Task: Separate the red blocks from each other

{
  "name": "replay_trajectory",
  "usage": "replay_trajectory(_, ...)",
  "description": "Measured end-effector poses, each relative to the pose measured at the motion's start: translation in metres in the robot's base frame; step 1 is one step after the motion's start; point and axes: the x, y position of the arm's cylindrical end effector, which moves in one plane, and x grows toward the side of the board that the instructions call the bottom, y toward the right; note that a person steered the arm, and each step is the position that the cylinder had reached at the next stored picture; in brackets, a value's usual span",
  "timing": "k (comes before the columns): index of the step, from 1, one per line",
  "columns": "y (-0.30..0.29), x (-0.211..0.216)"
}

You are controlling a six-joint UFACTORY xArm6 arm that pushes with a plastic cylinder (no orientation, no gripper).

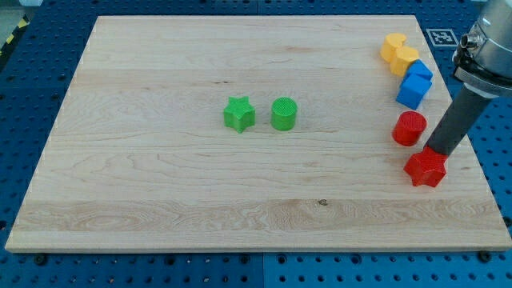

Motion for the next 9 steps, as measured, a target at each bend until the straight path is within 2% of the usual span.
replay_trajectory(3, -0.003, 0.015)
replay_trajectory(4, -0.015, 0.009)
replay_trajectory(5, -0.052, -0.003)
replay_trajectory(6, -0.054, 0.016)
replay_trajectory(8, -0.052, 0.018)
replay_trajectory(9, -0.084, 0.017)
